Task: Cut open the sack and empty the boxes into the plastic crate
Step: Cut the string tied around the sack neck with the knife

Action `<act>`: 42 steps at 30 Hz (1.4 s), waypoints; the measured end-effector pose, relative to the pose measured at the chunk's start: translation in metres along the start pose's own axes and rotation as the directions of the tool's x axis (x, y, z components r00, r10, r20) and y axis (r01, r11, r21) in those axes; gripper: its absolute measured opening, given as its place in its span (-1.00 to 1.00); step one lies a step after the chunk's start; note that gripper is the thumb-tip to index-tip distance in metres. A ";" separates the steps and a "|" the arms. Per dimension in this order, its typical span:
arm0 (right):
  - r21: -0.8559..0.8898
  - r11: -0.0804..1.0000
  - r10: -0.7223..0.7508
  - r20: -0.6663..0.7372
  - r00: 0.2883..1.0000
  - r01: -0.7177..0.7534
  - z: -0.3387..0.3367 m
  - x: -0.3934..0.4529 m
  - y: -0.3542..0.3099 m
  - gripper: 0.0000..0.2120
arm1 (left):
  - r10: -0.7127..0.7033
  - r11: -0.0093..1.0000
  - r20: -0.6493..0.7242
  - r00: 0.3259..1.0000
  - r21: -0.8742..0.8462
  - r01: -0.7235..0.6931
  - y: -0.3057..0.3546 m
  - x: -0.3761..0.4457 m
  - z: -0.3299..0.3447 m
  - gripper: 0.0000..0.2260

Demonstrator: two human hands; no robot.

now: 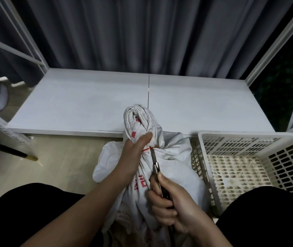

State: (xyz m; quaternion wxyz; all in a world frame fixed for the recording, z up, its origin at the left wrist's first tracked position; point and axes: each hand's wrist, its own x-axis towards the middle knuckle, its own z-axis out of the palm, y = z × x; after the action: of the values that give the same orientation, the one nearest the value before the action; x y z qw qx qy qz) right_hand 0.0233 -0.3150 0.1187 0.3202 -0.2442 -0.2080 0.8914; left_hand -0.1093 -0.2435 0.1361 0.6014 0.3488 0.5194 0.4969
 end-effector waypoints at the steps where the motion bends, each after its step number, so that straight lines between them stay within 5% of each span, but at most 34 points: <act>1: -0.078 0.997 -0.012 -0.074 0.997 0.006 0.001 0.000 -0.003 -0.68 | -0.012 1.000 -0.019 1.000 -0.016 0.011 0.001 0.002 -0.001 -0.52; 5: -0.479 0.877 -0.180 -0.364 0.914 -0.018 0.014 0.000 -0.003 -0.79 | -0.023 0.999 -0.110 0.994 -0.050 0.017 0.001 0.006 0.001 -0.76; 9: -0.912 0.384 -0.557 -0.355 0.751 -0.147 0.013 0.001 0.008 -0.89 | -0.011 1.000 -0.186 0.982 -0.018 0.008 0.001 0.009 0.002 -0.88; 11: -0.930 0.161 -0.596 -0.360 0.718 -0.331 0.013 -0.003 0.006 -0.72 | 0.000 1.000 -0.224 0.974 0.008 0.002 0.001 0.010 0.000 -0.91; 13: -0.890 0.051 -0.597 -0.391 0.701 -0.453 0.013 -0.005 0.004 -0.66 | 0.008 1.000 -0.247 0.969 0.027 -0.002 -0.001 0.011 0.000 -0.92; 19: -0.907 0.362 -0.591 -0.401 0.700 -0.214 0.008 0.002 0.011 -0.84 | 0.035 0.998 -0.247 0.968 0.064 -0.020 -0.004 0.009 0.001 -0.91; 32: -0.873 0.488 -0.561 -0.339 0.755 -0.030 0.006 0.003 0.012 -0.77 | 0.161 0.965 -0.176 0.971 0.232 -0.118 -0.009 0.005 -0.001 -0.91; 36: -0.809 0.587 -0.501 -0.344 0.795 0.020 0.003 0.000 0.008 -0.70 | 0.160 0.953 -0.142 0.977 0.281 -0.115 -0.008 0.009 -0.005 -0.78; 42: -0.605 0.783 -0.440 -0.373 0.817 0.146 0.003 -0.001 0.019 -0.69 | 0.126 0.964 -0.095 0.987 0.245 -0.100 -0.007 0.011 -0.005 -0.92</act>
State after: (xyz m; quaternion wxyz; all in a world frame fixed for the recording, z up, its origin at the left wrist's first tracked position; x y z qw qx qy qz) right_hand 0.0135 -0.3298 0.1119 0.4179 -0.5085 -0.4024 0.6362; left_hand -0.1125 -0.2354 0.1252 0.4962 0.4199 0.5870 0.4825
